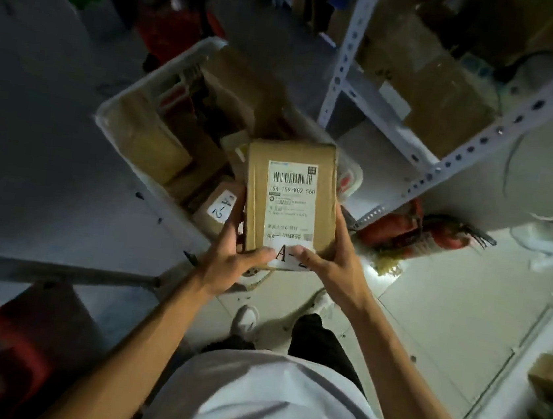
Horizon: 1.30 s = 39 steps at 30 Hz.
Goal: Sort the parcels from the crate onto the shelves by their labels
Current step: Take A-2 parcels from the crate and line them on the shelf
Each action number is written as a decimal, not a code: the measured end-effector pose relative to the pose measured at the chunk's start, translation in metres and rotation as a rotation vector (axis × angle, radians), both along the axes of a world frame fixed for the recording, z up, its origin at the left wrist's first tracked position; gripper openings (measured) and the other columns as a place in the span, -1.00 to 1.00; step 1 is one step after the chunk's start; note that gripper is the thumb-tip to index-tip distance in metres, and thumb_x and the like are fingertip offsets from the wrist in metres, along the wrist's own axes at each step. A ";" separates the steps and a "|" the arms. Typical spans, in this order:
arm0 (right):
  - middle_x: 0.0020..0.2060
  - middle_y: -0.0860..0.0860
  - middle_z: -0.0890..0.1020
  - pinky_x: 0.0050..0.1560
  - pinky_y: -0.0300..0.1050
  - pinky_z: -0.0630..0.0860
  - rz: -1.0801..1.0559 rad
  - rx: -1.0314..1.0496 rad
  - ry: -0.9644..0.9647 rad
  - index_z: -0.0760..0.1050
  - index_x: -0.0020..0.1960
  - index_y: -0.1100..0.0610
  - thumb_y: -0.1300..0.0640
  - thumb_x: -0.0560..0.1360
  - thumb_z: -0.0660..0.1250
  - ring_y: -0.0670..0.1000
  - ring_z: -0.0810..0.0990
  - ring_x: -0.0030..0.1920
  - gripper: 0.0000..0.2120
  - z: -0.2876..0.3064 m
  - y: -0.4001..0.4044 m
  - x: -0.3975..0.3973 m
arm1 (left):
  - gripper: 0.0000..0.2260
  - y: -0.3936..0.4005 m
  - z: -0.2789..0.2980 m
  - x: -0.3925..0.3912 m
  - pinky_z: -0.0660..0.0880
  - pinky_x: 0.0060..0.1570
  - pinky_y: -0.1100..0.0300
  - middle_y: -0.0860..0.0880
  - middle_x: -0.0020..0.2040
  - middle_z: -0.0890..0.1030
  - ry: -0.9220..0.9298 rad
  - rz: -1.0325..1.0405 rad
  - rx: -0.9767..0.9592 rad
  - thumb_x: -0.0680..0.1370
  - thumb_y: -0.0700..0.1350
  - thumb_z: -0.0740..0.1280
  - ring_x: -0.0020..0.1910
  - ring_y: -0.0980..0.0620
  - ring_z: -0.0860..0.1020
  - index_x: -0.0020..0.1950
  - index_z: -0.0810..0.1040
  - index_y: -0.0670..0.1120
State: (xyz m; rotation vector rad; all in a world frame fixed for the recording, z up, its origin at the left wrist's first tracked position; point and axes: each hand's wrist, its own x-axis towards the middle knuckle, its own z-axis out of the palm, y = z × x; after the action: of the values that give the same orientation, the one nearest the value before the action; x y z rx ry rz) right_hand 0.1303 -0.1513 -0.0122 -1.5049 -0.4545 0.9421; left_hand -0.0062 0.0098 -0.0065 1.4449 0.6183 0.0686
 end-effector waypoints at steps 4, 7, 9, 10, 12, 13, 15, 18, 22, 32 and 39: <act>0.38 0.06 0.51 0.07 0.18 0.64 -0.242 -0.013 0.017 0.07 0.61 -0.11 0.25 0.40 0.56 0.11 0.57 0.32 -0.03 0.001 -0.060 -0.007 | -0.22 -0.033 0.004 0.026 0.53 0.24 0.19 0.14 0.34 0.55 0.019 -0.206 -0.010 0.45 -0.21 0.48 0.33 0.16 0.51 0.56 0.19 0.14; 0.41 0.04 0.47 0.12 0.25 0.61 -0.420 -0.031 0.042 0.06 0.60 -0.14 0.16 0.36 0.58 0.09 0.56 0.33 0.01 0.003 -0.113 -0.016 | -0.36 -0.070 0.009 0.053 0.54 0.19 0.23 0.18 0.25 0.61 0.032 -0.382 -0.034 0.41 -0.16 0.49 0.28 0.15 0.55 0.42 0.33 0.14; 0.40 0.00 0.49 0.10 0.18 0.64 -0.537 -0.040 0.037 0.03 0.61 -0.14 0.12 0.36 0.58 0.06 0.58 0.31 0.02 0.008 -0.149 -0.020 | -0.37 -0.102 0.013 0.071 0.51 0.22 0.24 0.23 0.23 0.61 0.018 -0.471 -0.022 0.42 -0.15 0.50 0.26 0.22 0.55 0.42 0.34 0.15; 0.39 -0.01 0.49 0.09 0.13 0.64 -0.595 -0.032 0.032 0.03 0.61 -0.14 0.12 0.37 0.58 0.05 0.58 0.31 0.02 0.011 -0.168 -0.021 | -0.38 -0.120 0.016 0.081 0.51 0.22 0.27 0.28 0.22 0.61 -0.002 -0.516 -0.008 0.45 -0.18 0.49 0.24 0.27 0.54 0.41 0.34 0.19; 0.38 -0.01 0.49 0.07 0.06 0.65 -0.688 -0.018 0.009 0.05 0.60 -0.13 0.15 0.38 0.57 0.05 0.58 0.31 -0.01 0.017 -0.206 -0.022 | -0.42 -0.160 0.024 0.100 0.53 0.20 0.27 0.28 0.22 0.60 -0.041 -0.614 -0.015 0.52 -0.22 0.43 0.24 0.27 0.55 0.37 0.32 0.30; 0.38 -0.01 0.49 0.07 0.06 0.65 -0.733 -0.021 -0.007 0.07 0.59 -0.14 0.13 0.37 0.57 0.06 0.57 0.31 -0.03 0.020 -0.225 -0.023 | -0.43 -0.182 0.028 0.109 0.56 0.17 0.24 0.22 0.24 0.60 -0.049 -0.660 -0.033 0.55 -0.21 0.40 0.25 0.22 0.56 0.36 0.30 0.33; 0.37 -0.01 0.50 0.08 0.08 0.64 -0.843 -0.029 -0.032 0.11 0.56 -0.16 0.06 0.32 0.59 0.06 0.57 0.31 -0.02 0.028 -0.262 -0.024 | -0.43 -0.224 0.033 0.127 0.58 0.13 0.22 0.14 0.26 0.59 -0.057 -0.733 -0.047 0.59 -0.22 0.35 0.25 0.14 0.57 0.40 0.27 0.33; 0.34 0.02 0.52 0.09 -0.02 0.64 -1.013 -0.037 -0.078 0.10 0.57 -0.11 0.02 0.28 0.59 0.03 0.59 0.29 0.01 0.037 -0.313 -0.028 | -0.37 -0.283 0.039 0.155 0.53 0.27 0.00 0.08 0.32 0.58 -0.103 -0.868 -0.043 0.58 -0.18 0.37 0.28 0.06 0.57 0.46 0.20 0.34; 0.34 -0.06 0.55 0.24 0.21 0.57 -1.199 -0.104 -0.129 0.05 0.58 -0.19 -0.02 0.27 0.63 0.04 0.57 0.32 0.07 0.045 -0.379 -0.027 | -0.19 -0.360 0.051 0.186 0.52 0.27 0.07 0.11 0.36 0.52 -0.180 -1.088 -0.056 0.53 -0.27 0.38 0.34 0.06 0.53 0.59 -0.01 0.21; 0.27 -0.17 0.58 0.25 0.13 0.58 -1.510 -0.214 -0.295 0.16 0.51 -0.24 -0.01 0.39 0.55 -0.07 0.59 0.26 -0.16 0.082 -0.480 -0.026 | -0.01 -0.501 0.082 0.242 0.57 0.17 0.11 0.10 0.46 0.33 -0.407 -1.512 -0.039 0.49 -0.35 0.40 0.39 0.10 0.46 0.61 -0.25 0.08; 0.21 -0.28 0.58 0.15 -0.18 0.60 -1.657 -0.305 -0.368 0.19 0.49 -0.23 0.09 0.48 0.49 -0.25 0.59 0.17 -0.27 0.116 -0.523 -0.001 | 0.03 -0.565 0.099 0.300 0.53 0.26 -0.02 0.07 0.52 0.30 -0.479 -1.711 -0.135 0.43 -0.20 0.49 0.44 0.00 0.42 0.61 -0.19 0.14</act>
State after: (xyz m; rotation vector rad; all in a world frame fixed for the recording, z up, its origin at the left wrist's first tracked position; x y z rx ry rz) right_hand 0.1288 -0.6739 0.1036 -1.6762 0.7114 -0.6045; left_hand 0.2942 -0.5552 0.0930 1.3379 -1.0742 -0.9148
